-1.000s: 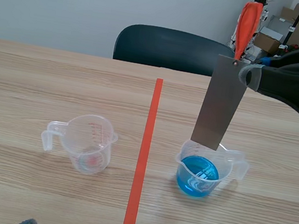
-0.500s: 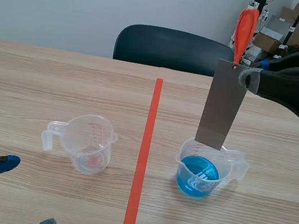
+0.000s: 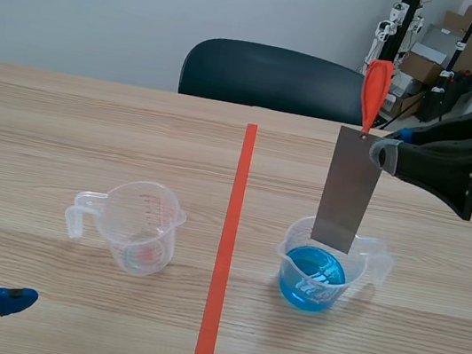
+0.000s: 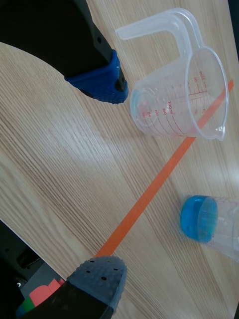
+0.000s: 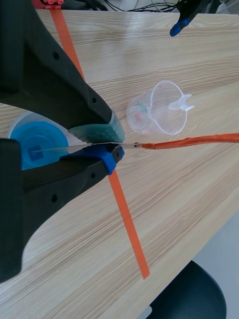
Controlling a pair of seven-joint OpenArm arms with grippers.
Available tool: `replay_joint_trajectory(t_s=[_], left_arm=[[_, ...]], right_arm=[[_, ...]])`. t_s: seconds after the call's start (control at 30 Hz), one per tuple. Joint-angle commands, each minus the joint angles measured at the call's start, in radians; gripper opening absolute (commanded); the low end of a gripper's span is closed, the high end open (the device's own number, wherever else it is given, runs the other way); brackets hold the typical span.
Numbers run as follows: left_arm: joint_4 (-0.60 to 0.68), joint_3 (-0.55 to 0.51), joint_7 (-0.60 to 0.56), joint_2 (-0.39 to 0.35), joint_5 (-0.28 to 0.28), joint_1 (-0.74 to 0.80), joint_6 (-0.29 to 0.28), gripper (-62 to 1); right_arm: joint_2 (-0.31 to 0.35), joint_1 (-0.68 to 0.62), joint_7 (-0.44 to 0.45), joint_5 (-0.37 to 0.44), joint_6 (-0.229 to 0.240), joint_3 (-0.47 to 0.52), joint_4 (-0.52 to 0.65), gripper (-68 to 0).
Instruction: Do the redox reaction experiment. lower the plate into the blue solution
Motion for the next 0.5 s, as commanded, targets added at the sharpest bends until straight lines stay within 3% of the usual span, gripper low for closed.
replay_joint_trajectory(t_s=[0.0,0.13,0.23,0.33,0.4,0.47], left_arm=[[0.009,0.01,-0.032,0.002,-0.003,0.01,-0.002,1.4],[-0.077,0.011,-0.277,0.002,0.04,0.006,0.062,1.4],[-0.158,0.011,-0.375,0.002,0.053,-0.019,0.071,1.4],[-0.236,0.016,-0.461,0.002,0.157,-0.053,0.095,1.4],[-0.282,0.033,-0.52,0.002,0.226,-0.072,0.154,1.4],[-0.321,0.05,-0.549,0.002,0.254,-0.089,0.201,1.4]], right_arm=[[-0.015,-0.002,0.015,-0.002,0.0,0.021,-0.005,-66.9],[-0.052,-0.014,0.02,-0.037,0.0,0.021,-0.038,-66.9],[-0.081,-0.016,0.031,-0.062,0.0,0.021,-0.067,-66.9],[-0.11,-0.016,0.034,-0.082,0.0,0.021,-0.095,-66.9],[-0.127,-0.016,0.043,-0.098,0.0,0.021,-0.113,-66.9],[-0.143,-0.018,0.053,-0.123,0.0,0.021,-0.128,-66.9]])
